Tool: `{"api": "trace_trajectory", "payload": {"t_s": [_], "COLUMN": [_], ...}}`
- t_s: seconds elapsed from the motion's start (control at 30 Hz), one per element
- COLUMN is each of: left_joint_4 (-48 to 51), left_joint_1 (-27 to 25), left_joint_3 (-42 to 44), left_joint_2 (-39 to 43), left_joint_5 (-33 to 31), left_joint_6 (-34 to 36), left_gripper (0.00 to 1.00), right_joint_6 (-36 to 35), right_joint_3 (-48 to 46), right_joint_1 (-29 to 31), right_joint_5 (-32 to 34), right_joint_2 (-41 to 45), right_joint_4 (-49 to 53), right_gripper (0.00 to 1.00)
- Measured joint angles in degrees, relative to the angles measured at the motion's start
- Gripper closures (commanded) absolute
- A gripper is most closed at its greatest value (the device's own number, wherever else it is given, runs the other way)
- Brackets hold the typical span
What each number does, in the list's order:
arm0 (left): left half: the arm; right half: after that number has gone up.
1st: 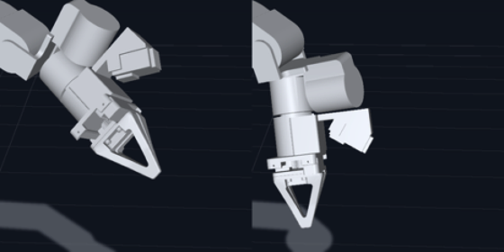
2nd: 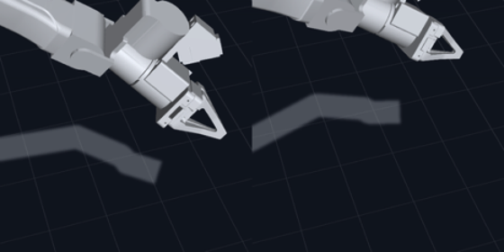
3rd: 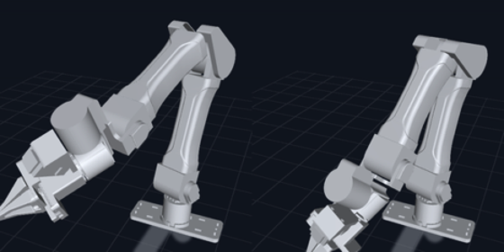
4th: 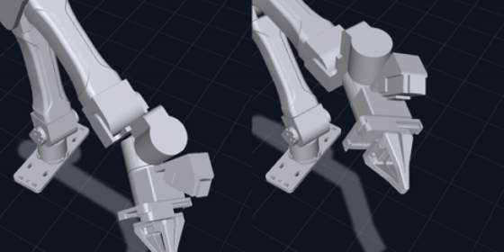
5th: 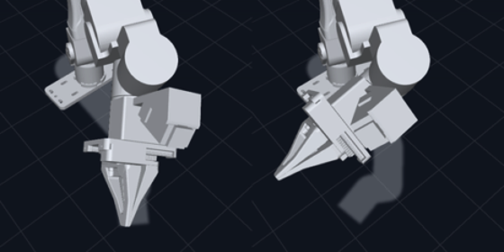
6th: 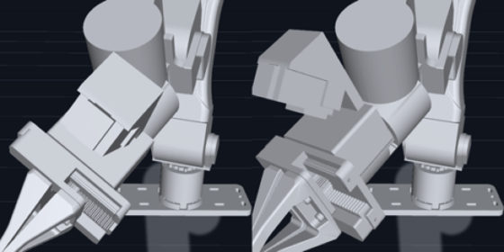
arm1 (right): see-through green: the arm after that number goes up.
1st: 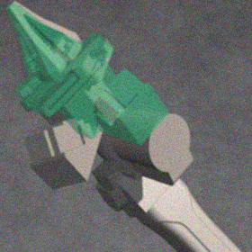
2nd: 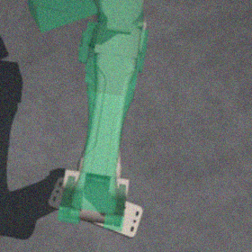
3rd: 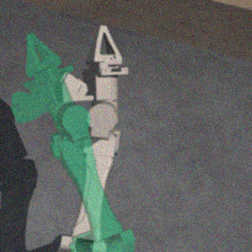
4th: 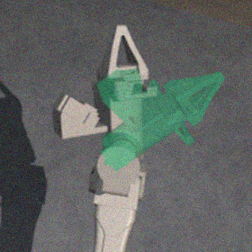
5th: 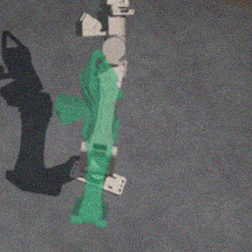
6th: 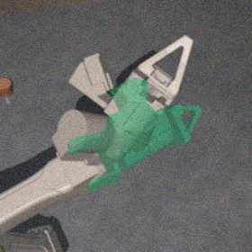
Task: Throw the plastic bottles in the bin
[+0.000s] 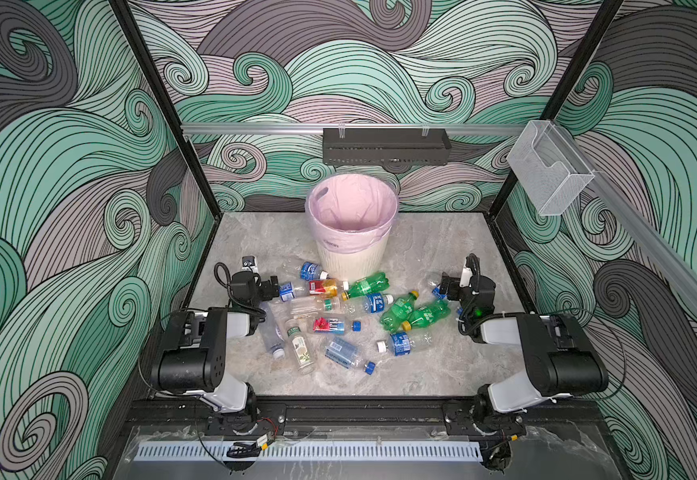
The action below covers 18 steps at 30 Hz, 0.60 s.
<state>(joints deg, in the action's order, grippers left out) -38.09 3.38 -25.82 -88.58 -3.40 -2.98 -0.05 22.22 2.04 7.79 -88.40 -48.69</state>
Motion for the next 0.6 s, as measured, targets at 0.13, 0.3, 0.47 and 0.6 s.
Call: {"api": "trace_trajectory", "payload": {"t_s": [0.13,0.3,0.47,0.6], "left_joint_4": [0.0,0.0,0.5,0.9], "left_joint_1": [0.0,0.0,0.0,0.0], "left_joint_3": [0.0,0.0,-0.3,-0.3], "left_joint_2": [0.0,0.0,0.0,0.0], "left_joint_5": [0.0,0.0,0.0,0.0], "left_joint_6": [0.0,0.0,0.0,0.0], "left_gripper": [0.01,0.03,0.03,0.04], "right_joint_6": [0.0,0.0,0.0,0.0], "right_joint_3": [0.0,0.0,0.0,0.0], "right_joint_1": [0.0,0.0,0.0,0.0], "right_joint_5": [0.0,0.0,0.0,0.0], "right_joint_2": [0.0,0.0,0.0,0.0], "right_joint_4": [0.0,0.0,0.0,0.0], "right_gripper": [0.00,0.00,0.00,0.00]}}
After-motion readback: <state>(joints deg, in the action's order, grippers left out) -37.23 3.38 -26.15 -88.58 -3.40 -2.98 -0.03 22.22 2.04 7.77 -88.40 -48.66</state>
